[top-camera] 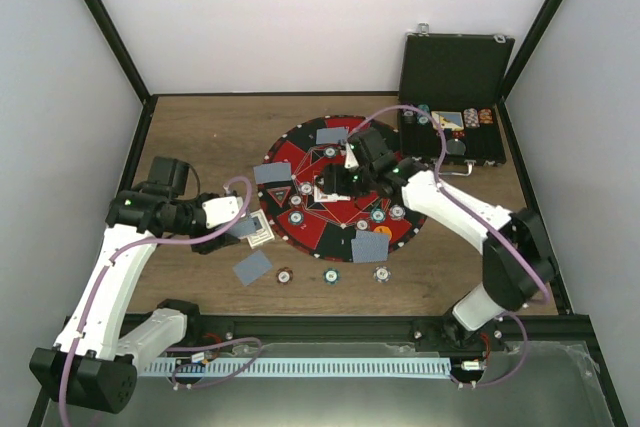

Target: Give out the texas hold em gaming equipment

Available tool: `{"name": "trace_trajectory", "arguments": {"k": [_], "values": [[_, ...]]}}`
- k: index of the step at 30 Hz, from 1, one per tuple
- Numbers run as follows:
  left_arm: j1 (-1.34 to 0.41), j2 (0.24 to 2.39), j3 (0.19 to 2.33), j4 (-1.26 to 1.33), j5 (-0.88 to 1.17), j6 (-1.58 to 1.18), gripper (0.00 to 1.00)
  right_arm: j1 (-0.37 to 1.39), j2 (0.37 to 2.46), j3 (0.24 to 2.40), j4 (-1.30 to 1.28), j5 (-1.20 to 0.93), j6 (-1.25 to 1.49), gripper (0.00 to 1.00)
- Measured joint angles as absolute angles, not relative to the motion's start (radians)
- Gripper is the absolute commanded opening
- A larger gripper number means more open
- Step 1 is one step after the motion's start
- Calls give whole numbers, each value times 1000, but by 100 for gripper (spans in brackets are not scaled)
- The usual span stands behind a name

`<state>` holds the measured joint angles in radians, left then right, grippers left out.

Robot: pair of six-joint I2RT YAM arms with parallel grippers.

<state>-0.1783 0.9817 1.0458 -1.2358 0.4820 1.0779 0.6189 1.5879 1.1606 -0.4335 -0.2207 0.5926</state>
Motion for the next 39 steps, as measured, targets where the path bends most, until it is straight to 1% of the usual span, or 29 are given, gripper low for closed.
{"name": "trace_trajectory", "arguments": {"k": [4, 7, 12, 23, 29, 39], "values": [[-178, 987, 1046, -1236, 488, 1078, 5, 721, 1504, 1134, -311, -385, 678, 77], [-178, 993, 1050, -1236, 493, 1077, 5, 804, 1498, 1102, -209, -492, 755, 79], [-178, 994, 1060, -1235, 496, 1077, 5, 882, 1511, 1059, -75, -609, 865, 79], [-178, 994, 1060, -1236, 502, 1077, 5, 944, 1621, 1050, 140, -714, 993, 78], [-178, 994, 1060, -1236, 502, 1077, 5, 968, 1755, 1147, 179, -753, 1029, 76], [-178, 993, 1060, -1236, 502, 1077, 5, 977, 1872, 1264, 216, -795, 1055, 73]]}}
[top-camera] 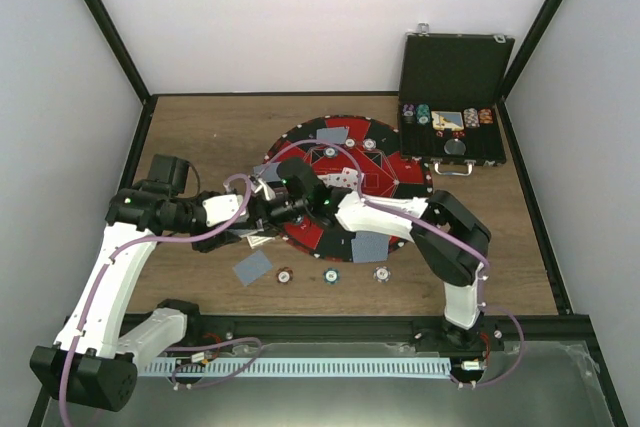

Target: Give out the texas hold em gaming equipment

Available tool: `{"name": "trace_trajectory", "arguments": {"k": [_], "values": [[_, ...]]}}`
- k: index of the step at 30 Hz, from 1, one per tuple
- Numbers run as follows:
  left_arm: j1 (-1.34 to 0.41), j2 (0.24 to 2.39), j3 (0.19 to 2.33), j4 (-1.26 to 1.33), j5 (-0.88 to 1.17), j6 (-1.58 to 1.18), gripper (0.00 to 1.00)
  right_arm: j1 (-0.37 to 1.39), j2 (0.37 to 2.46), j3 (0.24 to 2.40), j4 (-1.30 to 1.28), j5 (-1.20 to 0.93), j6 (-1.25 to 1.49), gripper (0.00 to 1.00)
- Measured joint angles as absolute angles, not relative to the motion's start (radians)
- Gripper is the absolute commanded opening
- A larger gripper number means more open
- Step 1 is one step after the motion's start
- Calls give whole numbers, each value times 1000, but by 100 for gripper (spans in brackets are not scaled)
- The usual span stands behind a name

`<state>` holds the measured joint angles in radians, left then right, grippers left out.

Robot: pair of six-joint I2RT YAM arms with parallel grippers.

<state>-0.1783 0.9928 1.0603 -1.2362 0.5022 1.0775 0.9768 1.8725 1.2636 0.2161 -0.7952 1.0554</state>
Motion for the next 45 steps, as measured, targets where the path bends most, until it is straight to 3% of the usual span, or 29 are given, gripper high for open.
{"name": "trace_trajectory", "arguments": {"k": [11, 23, 27, 37, 45], "values": [[-179, 992, 1060, -1225, 503, 1078, 5, 933, 1856, 1213, 234, -812, 1040, 59], [-178, 992, 1060, -1224, 496, 1077, 5, 889, 1773, 1160, 215, -817, 1011, 37], [-178, 992, 1060, -1225, 498, 1077, 5, 883, 1746, 1155, 201, -805, 1009, 36], [-178, 992, 1060, -1229, 502, 1077, 5, 860, 1654, 1099, 190, -785, 1010, 2], [-178, 991, 1060, -1229, 503, 1077, 5, 858, 1639, 1096, 189, -791, 1019, 1]]}}
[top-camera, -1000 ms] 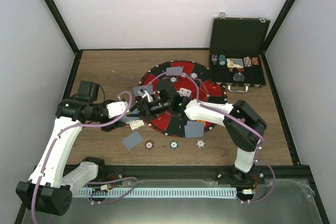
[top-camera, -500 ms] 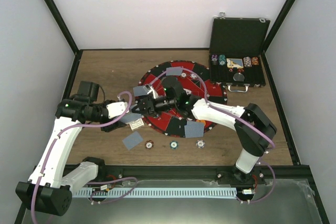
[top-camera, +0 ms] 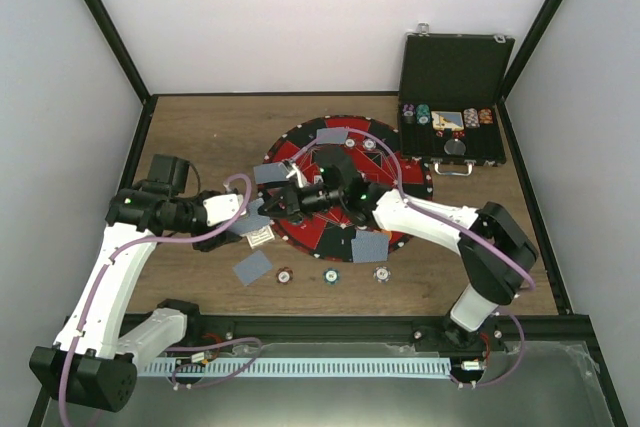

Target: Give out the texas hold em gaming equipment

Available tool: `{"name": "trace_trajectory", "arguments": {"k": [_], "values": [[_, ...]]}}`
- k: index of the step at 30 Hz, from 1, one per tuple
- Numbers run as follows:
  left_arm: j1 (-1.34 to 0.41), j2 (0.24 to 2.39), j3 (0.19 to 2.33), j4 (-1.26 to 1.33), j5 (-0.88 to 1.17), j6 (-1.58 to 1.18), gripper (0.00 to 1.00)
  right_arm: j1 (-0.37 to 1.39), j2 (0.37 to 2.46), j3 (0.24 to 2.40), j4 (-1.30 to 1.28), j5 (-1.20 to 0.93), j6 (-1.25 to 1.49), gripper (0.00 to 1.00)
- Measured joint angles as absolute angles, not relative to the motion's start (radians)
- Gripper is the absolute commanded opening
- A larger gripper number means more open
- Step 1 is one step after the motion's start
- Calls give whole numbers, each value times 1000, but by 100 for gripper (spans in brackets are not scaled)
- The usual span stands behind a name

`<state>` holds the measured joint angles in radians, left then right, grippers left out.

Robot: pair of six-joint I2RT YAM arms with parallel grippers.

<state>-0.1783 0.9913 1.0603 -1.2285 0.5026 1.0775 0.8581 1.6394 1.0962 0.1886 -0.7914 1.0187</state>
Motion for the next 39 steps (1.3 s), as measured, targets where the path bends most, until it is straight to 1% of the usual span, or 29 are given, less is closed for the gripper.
{"name": "trace_trajectory", "arguments": {"k": [3, 6, 13, 18, 21, 25, 30, 39], "values": [[-179, 991, 1060, -1222, 511, 1077, 5, 846, 1624, 1084, 189, -801, 1026, 1], [-179, 991, 1060, -1223, 501, 1077, 5, 792, 1578, 1056, 179, -821, 1030, 1], [-178, 991, 1060, -1228, 494, 1078, 5, 529, 1451, 992, 125, -860, 985, 1], [-178, 990, 1060, -1229, 494, 1078, 5, 331, 1447, 961, 6, -870, 873, 1], [-178, 988, 1060, -1229, 493, 1078, 5, 212, 1486, 959, -61, -850, 805, 1], [-178, 986, 1060, -1229, 491, 1078, 5, 128, 1579, 970, -144, -796, 724, 1], [-178, 986, 1060, -1229, 490, 1078, 5, 109, 1704, 1037, -219, -719, 648, 1], [-178, 986, 1060, -1229, 483, 1081, 4, 107, 1877, 1162, -266, -638, 583, 1]]}}
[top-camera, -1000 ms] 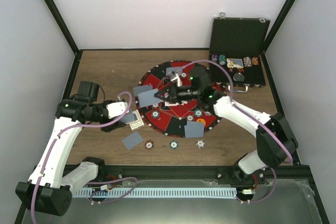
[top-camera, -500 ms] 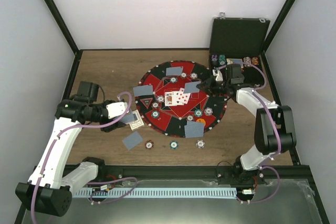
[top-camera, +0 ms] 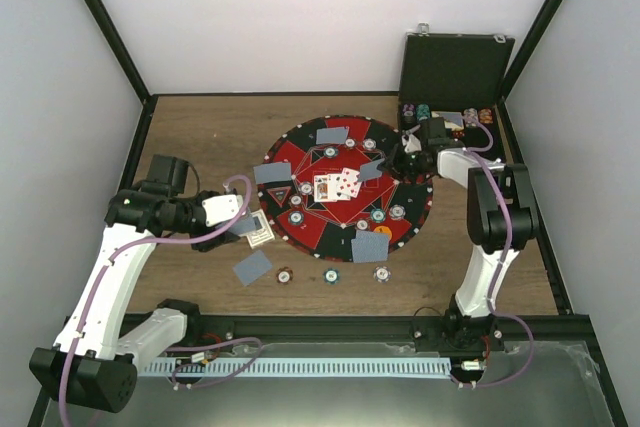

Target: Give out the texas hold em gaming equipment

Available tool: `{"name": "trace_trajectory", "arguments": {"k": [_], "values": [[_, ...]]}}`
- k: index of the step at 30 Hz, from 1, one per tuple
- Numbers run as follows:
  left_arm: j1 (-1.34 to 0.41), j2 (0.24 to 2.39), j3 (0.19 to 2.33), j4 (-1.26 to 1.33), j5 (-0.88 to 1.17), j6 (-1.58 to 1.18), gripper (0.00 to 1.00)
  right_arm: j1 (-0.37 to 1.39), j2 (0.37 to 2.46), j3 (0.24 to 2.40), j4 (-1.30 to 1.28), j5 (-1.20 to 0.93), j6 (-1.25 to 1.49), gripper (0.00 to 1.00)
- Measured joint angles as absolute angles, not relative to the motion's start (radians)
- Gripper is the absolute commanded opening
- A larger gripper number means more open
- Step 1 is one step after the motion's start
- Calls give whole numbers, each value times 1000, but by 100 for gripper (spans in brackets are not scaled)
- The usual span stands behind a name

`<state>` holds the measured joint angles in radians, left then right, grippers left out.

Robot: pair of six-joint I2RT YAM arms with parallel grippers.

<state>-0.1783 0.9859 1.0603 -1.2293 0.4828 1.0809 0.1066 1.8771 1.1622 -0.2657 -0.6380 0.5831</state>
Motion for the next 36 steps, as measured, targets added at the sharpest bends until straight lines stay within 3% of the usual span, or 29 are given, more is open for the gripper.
{"name": "trace_trajectory", "arguments": {"k": [6, 9, 13, 24, 30, 36], "values": [[-178, 986, 1060, -1230, 479, 1082, 4, 101, 1938, 1240, -313, -597, 537, 4], [-178, 987, 1060, -1230, 480, 1082, 4, 100, 1959, 1271, -335, -574, 519, 23], [-178, 987, 1060, -1236, 480, 1082, 4, 100, 1963, 1291, -376, -535, 487, 37], [-178, 986, 1060, -1236, 482, 1083, 4, 138, 1818, 1315, -482, -365, 471, 68], [-178, 986, 1060, -1236, 488, 1082, 5, 317, 1657, 1314, -423, -418, 544, 86], [-178, 987, 1060, -1236, 494, 1082, 4, 587, 1584, 1252, -235, -576, 692, 87]]}}
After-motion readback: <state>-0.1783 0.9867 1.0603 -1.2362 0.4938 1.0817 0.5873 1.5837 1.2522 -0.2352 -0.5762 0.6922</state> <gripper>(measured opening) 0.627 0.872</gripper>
